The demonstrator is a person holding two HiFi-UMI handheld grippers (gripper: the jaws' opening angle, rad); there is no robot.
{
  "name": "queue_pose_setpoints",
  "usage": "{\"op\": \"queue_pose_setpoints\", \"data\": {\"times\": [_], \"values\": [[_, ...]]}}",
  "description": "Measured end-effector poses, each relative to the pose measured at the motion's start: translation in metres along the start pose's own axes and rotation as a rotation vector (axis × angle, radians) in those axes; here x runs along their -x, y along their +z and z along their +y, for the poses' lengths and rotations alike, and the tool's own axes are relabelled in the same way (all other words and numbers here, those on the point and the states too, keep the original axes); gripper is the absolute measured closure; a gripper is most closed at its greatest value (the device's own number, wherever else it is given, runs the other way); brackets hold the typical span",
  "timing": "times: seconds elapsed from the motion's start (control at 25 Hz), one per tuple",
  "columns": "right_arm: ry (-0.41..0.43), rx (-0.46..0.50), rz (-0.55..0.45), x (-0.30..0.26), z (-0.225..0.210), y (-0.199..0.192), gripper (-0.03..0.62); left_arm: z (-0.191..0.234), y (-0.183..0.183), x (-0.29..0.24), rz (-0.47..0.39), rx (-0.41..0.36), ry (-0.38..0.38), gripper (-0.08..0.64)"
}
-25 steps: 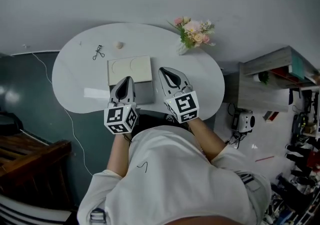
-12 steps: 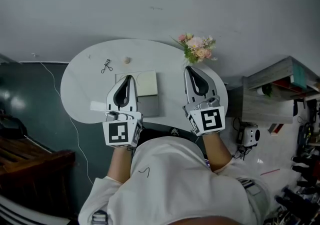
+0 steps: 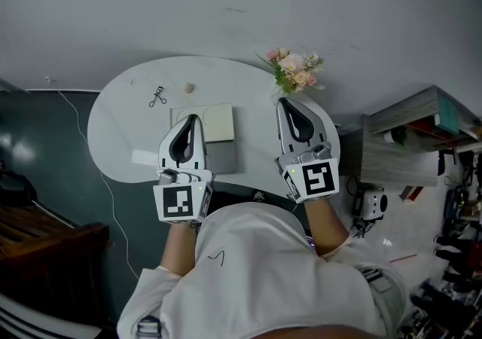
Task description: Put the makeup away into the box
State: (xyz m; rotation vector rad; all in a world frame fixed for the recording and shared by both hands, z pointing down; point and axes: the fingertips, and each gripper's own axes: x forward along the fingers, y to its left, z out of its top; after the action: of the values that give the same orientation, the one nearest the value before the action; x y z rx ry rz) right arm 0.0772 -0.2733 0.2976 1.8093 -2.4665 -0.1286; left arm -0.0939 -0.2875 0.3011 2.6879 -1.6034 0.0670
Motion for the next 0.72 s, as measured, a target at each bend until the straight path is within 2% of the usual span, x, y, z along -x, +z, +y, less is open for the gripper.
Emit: {"op": "queue_pose_setpoints", "data": {"times": [0.72], "values": [[-0.005,-0.004,0.029,-0.005,-0.011,-0.014,0.594,0.011,-0.019,-0.007,0.007,0.012,0.006,0.54]]}}
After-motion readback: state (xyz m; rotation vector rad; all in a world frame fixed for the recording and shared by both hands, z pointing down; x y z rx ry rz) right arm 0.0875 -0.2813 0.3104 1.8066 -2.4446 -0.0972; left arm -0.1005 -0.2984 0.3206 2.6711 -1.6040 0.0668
